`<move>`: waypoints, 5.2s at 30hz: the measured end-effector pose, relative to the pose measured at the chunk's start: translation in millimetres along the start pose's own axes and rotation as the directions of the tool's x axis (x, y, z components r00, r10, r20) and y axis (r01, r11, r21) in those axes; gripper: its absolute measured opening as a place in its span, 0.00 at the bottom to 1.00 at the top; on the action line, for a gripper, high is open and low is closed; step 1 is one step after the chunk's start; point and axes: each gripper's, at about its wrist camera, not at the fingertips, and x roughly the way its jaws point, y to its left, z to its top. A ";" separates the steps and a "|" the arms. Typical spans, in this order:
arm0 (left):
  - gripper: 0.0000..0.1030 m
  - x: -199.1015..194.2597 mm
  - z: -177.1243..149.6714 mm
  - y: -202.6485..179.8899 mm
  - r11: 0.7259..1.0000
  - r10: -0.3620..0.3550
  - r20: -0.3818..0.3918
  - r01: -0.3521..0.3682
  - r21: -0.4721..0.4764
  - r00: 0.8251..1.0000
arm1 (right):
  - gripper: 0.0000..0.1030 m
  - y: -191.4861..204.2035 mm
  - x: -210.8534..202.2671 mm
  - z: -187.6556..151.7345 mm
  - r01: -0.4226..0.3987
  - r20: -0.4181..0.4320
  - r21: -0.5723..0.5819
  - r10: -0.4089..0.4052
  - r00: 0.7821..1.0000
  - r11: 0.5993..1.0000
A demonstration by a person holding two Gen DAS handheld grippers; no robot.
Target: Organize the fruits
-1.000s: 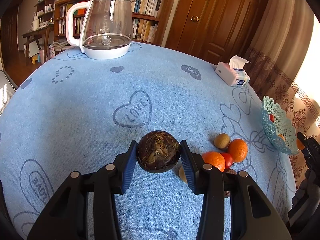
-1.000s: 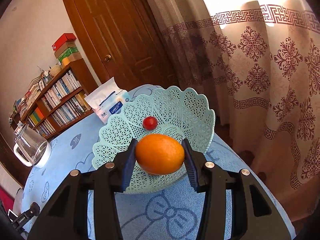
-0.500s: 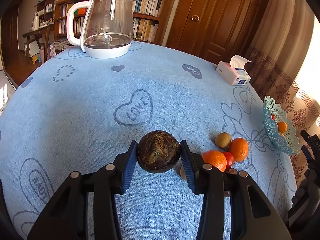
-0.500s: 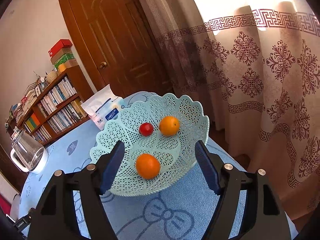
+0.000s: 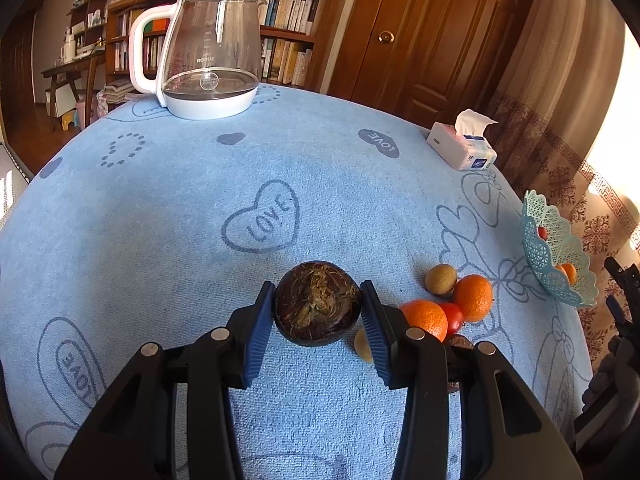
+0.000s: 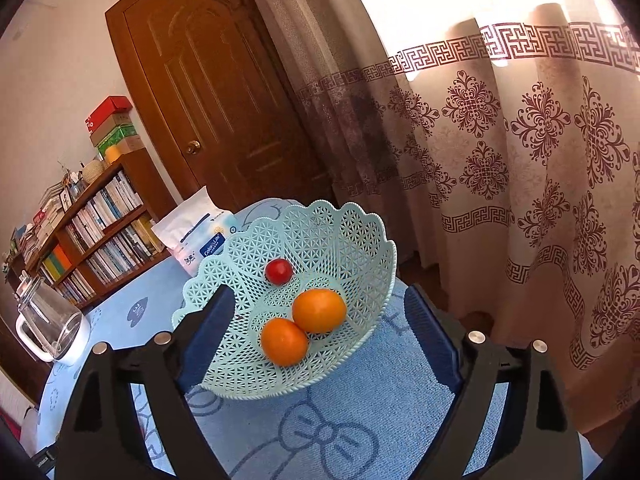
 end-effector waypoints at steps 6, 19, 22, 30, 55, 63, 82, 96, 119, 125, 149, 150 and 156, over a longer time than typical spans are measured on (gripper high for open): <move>0.42 0.2 0.3 -1.1 1.000 -0.003 -0.002 0.003 0.006 1.000 | 0.88 0.1 1.2 -0.8 -0.003 -0.008 0.002 0.003 1.000 1.000; 0.42 -3.0 0.9 -5.5 1.000 -0.011 0.009 0.010 0.015 1.000 | 0.90 0.8 0.7 -2.6 0.000 -0.004 0.003 0.000 1.000 1.000; 0.42 -8.3 1.6 -11.6 0.999 -0.024 0.028 0.023 0.033 0.999 | 0.90 1.1 -0.3 -2.4 0.002 0.000 0.003 -0.002 1.000 1.000; 0.42 -8.2 5.3 -3.3 1.000 -0.006 0.027 0.006 0.000 1.000 | 0.90 2.0 -0.8 -1.8 -0.002 -0.003 0.001 0.002 1.000 1.000; 0.53 25.6 -2.7 -5.8 0.999 -0.019 -0.084 0.023 0.045 0.996 | 0.90 4.5 -0.1 -4.5 -0.010 -0.013 -0.002 0.010 1.000 1.000; 0.41 12.6 -1.4 -5.9 0.996 -0.073 -0.051 0.075 0.041 0.996 | 0.90 3.6 -0.3 -4.4 -0.010 -0.010 -0.001 0.010 1.000 1.000; 0.42 -1.4 27.3 -106.4 0.970 -0.172 -0.022 0.174 0.173 0.985 | 0.90 -18.3 -9.7 2.9 0.023 0.035 0.104 -0.027 0.999 0.994; 0.42 43.9 36.7 -238.1 0.893 -0.290 -0.081 0.300 0.336 0.954 | 0.90 -32.8 -5.8 7.3 0.029 0.029 0.181 -0.035 0.999 0.983; 0.89 39.6 37.1 -215.0 0.940 -0.161 0.065 0.133 0.313 0.985 | 0.90 -30.0 -6.5 5.6 0.038 0.040 0.173 -0.045 0.998 0.984; 0.89 26.8 33.2 -200.1 0.949 -0.099 0.114 0.060 0.308 0.988 | 0.90 -25.9 -7.5 4.2 0.039 0.048 0.154 -0.047 0.998 0.987; 0.89 -15.4 20.3 -126.0 0.976 0.020 0.214 -0.065 0.206 0.977 | 0.91 -11.0 -7.1 -0.6 0.049 0.062 0.080 -0.054 0.997 0.996; 0.90 -16.3 22.6 -121.8 0.980 0.021 0.214 -0.063 0.191 0.977 | 0.91 -10.2 -6.9 -0.6 0.050 0.064 0.076 -0.055 0.996 0.996; 0.95 -22.4 38.3 -95.9 0.994 0.006 0.211 -0.030 0.108 0.978 | 0.91 -6.9 -5.2 -2.1 0.053 0.071 0.052 -0.056 0.996 0.997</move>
